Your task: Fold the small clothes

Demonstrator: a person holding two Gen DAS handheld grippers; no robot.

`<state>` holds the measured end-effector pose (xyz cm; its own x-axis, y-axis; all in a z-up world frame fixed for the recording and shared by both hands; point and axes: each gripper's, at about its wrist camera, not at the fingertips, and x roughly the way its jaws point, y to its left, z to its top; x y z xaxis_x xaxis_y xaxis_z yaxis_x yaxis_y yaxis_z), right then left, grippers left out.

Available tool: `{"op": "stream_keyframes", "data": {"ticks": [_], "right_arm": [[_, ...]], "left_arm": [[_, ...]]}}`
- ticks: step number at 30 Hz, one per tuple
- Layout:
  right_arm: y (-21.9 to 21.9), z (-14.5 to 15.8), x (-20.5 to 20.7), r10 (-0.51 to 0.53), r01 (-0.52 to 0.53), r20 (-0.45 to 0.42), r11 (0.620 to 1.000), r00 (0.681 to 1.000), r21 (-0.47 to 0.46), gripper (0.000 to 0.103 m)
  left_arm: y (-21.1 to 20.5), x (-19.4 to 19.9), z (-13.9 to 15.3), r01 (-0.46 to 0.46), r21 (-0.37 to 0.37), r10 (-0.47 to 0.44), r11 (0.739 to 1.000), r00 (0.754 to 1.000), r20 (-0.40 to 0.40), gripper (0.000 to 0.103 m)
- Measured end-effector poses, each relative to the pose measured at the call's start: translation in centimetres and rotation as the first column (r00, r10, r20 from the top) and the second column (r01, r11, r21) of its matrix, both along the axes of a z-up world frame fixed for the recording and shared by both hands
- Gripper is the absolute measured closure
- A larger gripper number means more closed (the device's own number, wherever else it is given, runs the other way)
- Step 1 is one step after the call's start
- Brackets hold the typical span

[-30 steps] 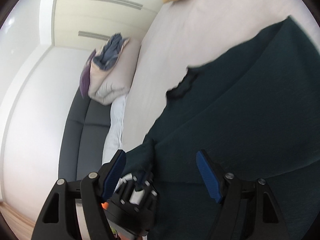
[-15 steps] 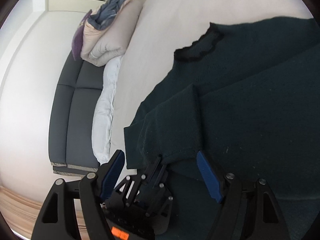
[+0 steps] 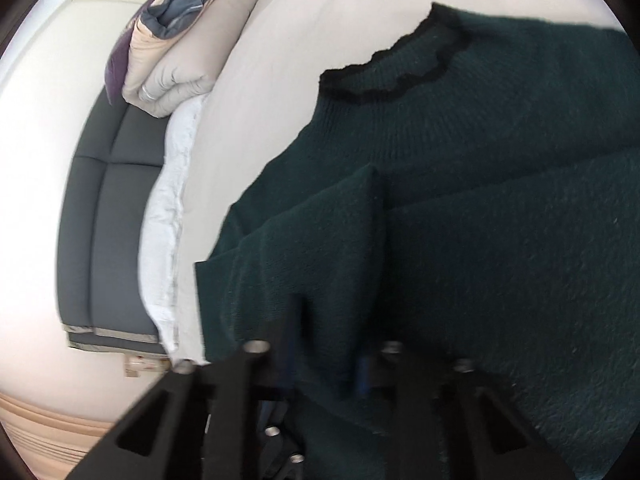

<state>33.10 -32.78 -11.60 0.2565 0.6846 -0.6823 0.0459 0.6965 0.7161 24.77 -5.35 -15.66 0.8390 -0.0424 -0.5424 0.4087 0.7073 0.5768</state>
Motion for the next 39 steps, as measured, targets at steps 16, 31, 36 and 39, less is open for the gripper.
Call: {"op": "stream_keyframes", "data": {"ticks": [16, 31, 36, 39], "right_arm": [[-7.1, 5.4, -4.7, -0.116, 0.121, 0.159, 0.993, 0.980, -0.018, 0.093], [-10.8, 3.7, -5.0, -0.190, 0.204, 0.114, 0.971, 0.975, -0.125, 0.093], [-10.6, 2.3, -4.8, -0.176, 0.188, 0.080, 0.966, 0.981, -0.177, 0.089], [-11.3, 1.5, -5.2, -0.206, 0.213, 0.065, 0.967, 0.976, -0.138, 0.088]], "left_arm": [[23.4, 5.6, 10.1, -0.437, -0.718, 0.183, 0.542, 0.895, -0.407, 0.095], [18.2, 12.0, 6.5, -0.474, -0.575, 0.123, 0.667, 0.831, -0.543, 0.095], [16.1, 14.2, 3.4, -0.502, -0.460, 0.167, 0.732, 0.787, -0.593, 0.095], [16.1, 14.2, 1.5, -0.510, -0.431, 0.175, 0.745, 0.772, -0.612, 0.095]]}}
